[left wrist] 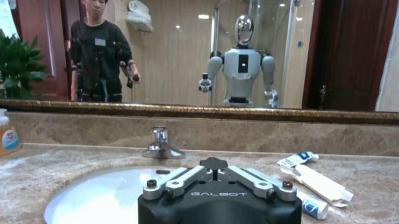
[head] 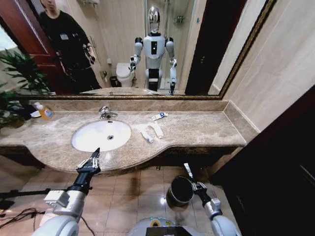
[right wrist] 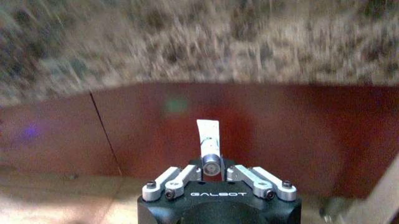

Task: Pick up the trash from the sink and place it in the trash bin.

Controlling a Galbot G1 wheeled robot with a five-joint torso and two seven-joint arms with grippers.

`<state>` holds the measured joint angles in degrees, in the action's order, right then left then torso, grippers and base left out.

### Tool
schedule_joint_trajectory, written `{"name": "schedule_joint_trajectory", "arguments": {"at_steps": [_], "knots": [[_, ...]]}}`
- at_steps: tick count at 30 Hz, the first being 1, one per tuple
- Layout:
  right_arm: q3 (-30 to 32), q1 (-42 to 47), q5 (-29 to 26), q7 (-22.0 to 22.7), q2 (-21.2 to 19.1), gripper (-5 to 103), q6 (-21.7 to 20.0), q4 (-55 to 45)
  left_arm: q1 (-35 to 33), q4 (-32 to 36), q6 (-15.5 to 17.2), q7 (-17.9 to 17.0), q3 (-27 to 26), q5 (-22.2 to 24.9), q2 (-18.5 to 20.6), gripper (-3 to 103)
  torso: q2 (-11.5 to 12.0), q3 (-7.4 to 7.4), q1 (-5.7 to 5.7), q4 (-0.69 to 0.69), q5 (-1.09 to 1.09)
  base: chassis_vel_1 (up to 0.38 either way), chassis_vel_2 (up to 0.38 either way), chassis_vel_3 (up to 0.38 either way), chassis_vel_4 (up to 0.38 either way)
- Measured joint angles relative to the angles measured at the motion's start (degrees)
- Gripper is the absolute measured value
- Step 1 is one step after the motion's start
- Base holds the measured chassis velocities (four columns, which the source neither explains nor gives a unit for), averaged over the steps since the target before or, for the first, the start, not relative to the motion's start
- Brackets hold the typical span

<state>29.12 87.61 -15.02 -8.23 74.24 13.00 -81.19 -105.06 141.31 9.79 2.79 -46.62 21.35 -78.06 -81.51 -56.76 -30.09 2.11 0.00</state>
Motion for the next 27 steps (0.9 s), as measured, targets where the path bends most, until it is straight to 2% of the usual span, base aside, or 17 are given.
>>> {"name": "schedule_joint_trajectory", "arguments": {"at_steps": [13, 19, 27], "knots": [[0.0, -5.96, 4.85, -1.16, 3.03, 16, 5.05, 19.61, 0.0, 0.0, 0.0, 0.0, 0.0, 0.0, 0.0, 0, 0.0, 0.0, 0.0, 0.0, 0.0, 0.0, 0.0, 0.0, 0.0], [-0.13, -6.65, 5.68, -1.41, 3.71, 16, 6.09, 22.25, 0.0, 0.0, 0.0, 0.0, 0.0, 0.0, 0.0, 0, 0.0, 0.0, 0.0, 0.0, -0.01, 0.0, 0.0, 0.0, 0.0], [-0.25, -7.36, 7.18, -1.46, 5.78, 16, 4.99, 21.15, 0.0, 0.0, 0.0, 0.0, 0.0, 0.0, 0.0, 0, 0.0, 0.0, 0.0, 0.0, -0.01, 0.0, 0.0, 0.0, 0.0]]}}
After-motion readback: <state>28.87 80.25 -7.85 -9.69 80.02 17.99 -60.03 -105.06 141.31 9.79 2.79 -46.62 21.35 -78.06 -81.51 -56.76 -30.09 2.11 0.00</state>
